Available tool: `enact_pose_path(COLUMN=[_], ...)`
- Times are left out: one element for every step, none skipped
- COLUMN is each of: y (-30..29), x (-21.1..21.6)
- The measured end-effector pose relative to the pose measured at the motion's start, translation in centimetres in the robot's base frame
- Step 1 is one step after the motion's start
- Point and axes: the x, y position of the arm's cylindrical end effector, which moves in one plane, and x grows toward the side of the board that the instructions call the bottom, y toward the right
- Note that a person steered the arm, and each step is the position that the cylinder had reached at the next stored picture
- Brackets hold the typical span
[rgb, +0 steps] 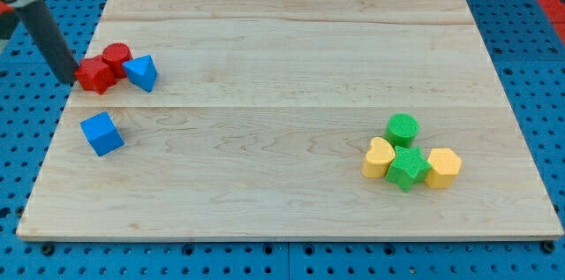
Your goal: Keep blue triangle towards the center of the board
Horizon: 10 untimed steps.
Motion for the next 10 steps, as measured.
enact_pose_path(y=[0.9,1.2,5.0,6.3,6.3,6.3,6.3,6.5,6.3,4.5], x=[3.8,3.9,4.1,4.6,4.6,4.1,3.5,3.2,4.0,4.0])
